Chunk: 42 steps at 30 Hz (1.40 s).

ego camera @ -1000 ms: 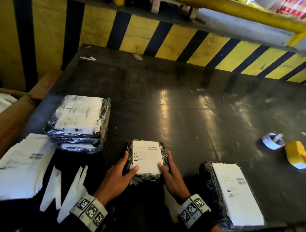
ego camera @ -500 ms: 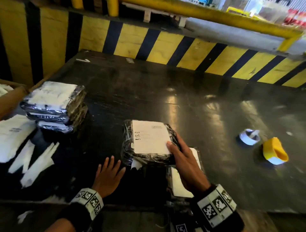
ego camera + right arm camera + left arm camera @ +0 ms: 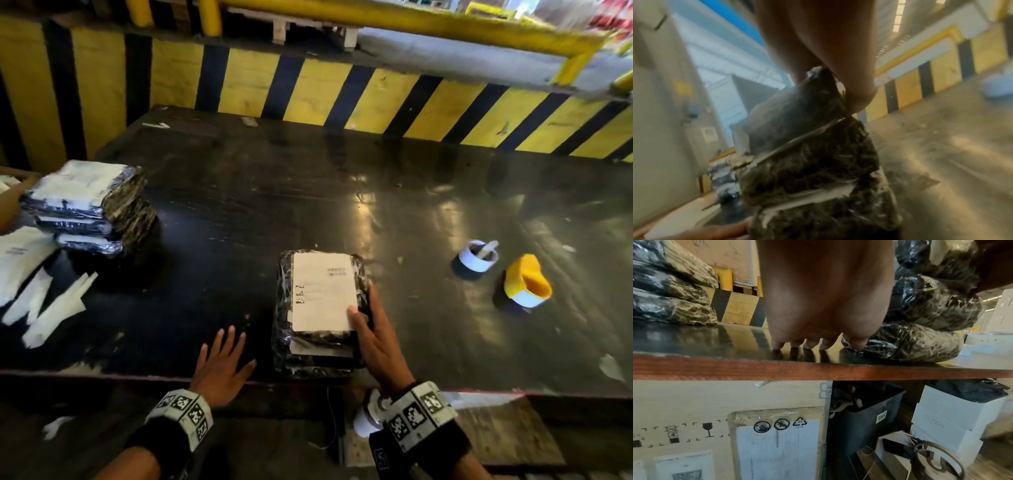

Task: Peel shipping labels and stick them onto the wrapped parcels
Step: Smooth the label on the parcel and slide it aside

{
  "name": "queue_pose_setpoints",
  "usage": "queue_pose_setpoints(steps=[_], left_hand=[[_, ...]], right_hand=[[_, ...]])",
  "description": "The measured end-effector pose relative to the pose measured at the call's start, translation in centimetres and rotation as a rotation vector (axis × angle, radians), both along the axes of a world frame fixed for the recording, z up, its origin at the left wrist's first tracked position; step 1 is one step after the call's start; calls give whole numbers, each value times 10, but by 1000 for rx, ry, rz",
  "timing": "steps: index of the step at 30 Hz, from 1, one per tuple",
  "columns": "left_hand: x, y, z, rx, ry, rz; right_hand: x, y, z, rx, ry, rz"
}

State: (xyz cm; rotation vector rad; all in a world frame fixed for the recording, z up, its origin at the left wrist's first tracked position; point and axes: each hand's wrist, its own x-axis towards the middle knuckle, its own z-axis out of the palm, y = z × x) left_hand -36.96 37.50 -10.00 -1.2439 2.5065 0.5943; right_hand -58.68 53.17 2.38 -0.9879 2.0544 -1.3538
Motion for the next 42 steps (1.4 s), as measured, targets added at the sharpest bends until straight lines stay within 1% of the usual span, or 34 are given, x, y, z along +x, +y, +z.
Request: queue_pose_setpoints(steps=[1,2,6,8,10,12,13,15,17,20,23,27,29,31,33,36,39,42], left_hand=[[1,1,0,-9,4,0],[2,2,0,-13,6,-1],[2,5,3,-25,5,-6],[2,5,7,2,4,-1],[3,4,15,60,39,9],[6,2,29,160,116,48],[8,0,37,213,184,80],[16,-3,57,257,331,112],[26,-8,78,217,425,91],[45,-22,108,89,530,69],[68,-43,138,-47,596,72],[117,-88,163,-184,666,171],[152,-119,161,-218,691,259],[190,-152,150,-248,699,338],[224,-185,137,-269,675,389],[279,-233,116,-246,636,484],[315,-277,97,-237,564,537],[338,-318,82,-233,481,580]], right_hand=[[-1,1,-4,85,93,-14],[-2,1,-8,150,138,-30],[-14,2,-36,131,9,28],[-17,5,-41,139,38,48],[-12,7,-23,186,128,13],[-7,5,-7,218,335,-29],[-3,2,2,187,421,-30],[10,-9,22,72,490,15],[29,-30,33,7,515,88],[60,-67,41,-62,530,209],[95,-105,42,-44,512,333],[145,-163,31,-22,498,463],[171,-195,21,12,485,529],[197,-230,9,60,466,569],[221,-264,-3,98,451,582],[266,-318,-15,184,411,613],[299,-360,-21,221,392,624],[328,-393,-23,285,347,668]])
